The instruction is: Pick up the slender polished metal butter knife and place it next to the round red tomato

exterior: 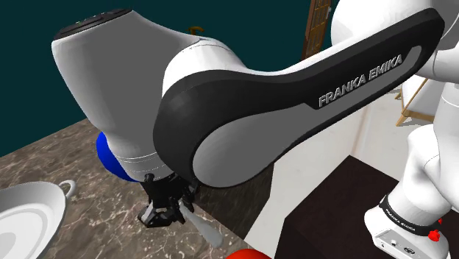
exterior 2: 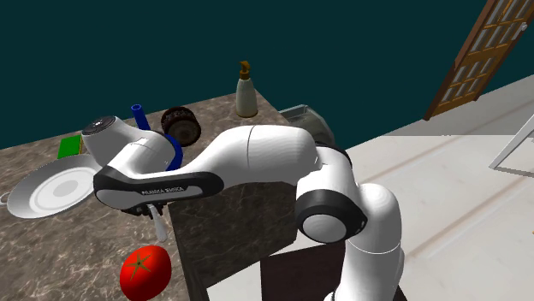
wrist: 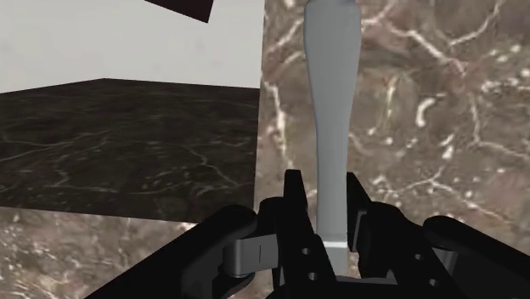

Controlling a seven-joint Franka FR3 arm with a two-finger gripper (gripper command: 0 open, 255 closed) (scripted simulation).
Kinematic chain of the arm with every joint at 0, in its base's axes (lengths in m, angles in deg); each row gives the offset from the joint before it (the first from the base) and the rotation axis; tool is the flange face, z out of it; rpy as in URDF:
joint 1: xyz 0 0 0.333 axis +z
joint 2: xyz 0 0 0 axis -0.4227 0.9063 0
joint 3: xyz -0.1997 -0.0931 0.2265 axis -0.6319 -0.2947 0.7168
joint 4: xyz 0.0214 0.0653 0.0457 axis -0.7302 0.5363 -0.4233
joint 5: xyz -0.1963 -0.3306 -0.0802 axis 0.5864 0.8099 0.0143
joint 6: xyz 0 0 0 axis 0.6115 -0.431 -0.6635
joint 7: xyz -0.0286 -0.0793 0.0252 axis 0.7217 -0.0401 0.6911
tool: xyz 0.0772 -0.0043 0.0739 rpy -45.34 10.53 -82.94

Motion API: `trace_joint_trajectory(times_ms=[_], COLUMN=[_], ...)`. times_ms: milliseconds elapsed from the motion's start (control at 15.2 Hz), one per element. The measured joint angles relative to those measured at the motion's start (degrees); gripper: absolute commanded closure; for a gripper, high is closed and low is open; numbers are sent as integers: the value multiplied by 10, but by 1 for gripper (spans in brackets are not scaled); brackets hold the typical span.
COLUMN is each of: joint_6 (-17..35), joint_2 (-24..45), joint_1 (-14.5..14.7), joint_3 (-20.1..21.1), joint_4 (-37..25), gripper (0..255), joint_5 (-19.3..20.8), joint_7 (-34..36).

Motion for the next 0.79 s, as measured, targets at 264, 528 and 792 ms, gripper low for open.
trace_joint_trajectory(times_ms=[264, 528, 792], joint_6=[-1, -25, -72], joint_2=[2, 3, 8], joint_1=[0, 3, 8], joint_3=[-1, 0, 1], joint_4=[0, -25, -77], gripper=[0, 0, 0], joint_5=[1, 0, 2], joint_7=[0, 0, -2])
